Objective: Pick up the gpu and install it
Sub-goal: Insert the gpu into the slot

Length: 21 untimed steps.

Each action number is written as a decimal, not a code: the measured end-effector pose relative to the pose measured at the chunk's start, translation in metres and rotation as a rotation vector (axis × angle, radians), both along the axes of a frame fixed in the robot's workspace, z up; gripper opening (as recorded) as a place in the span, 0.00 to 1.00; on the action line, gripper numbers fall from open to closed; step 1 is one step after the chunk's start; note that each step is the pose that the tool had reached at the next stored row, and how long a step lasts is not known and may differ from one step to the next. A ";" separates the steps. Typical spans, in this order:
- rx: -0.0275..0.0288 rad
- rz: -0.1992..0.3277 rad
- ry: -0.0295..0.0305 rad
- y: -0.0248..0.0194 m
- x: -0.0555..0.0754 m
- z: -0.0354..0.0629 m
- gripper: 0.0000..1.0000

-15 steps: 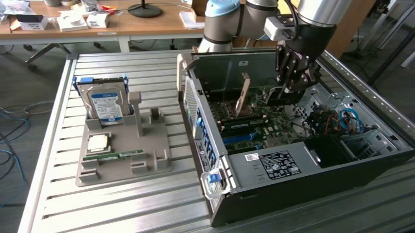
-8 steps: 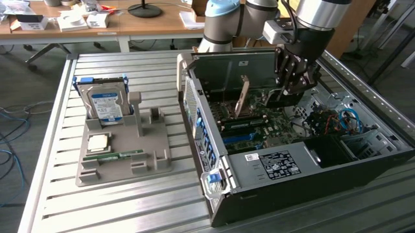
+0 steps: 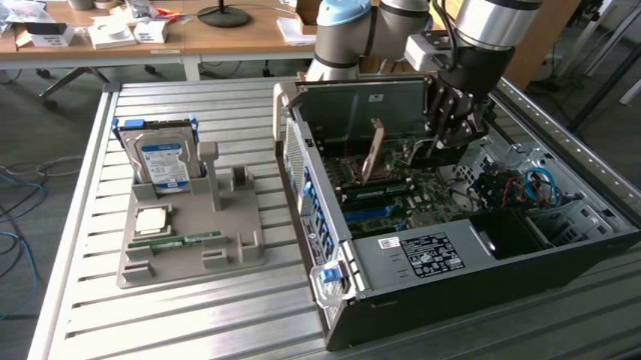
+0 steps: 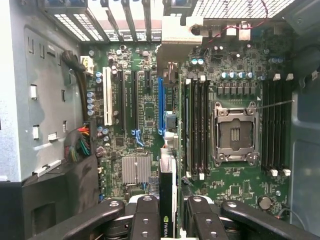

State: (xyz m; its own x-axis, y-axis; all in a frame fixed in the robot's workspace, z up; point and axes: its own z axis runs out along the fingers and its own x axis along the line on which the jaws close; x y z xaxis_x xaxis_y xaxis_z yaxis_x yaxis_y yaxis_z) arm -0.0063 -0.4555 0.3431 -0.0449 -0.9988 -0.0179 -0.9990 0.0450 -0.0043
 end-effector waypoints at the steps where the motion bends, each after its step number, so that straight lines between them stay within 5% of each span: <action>1: 0.0000 0.000 0.0000 0.0000 0.000 -0.0009 0.26; 21: -0.0002 0.007 -0.0019 0.0000 -0.007 -0.0068 0.26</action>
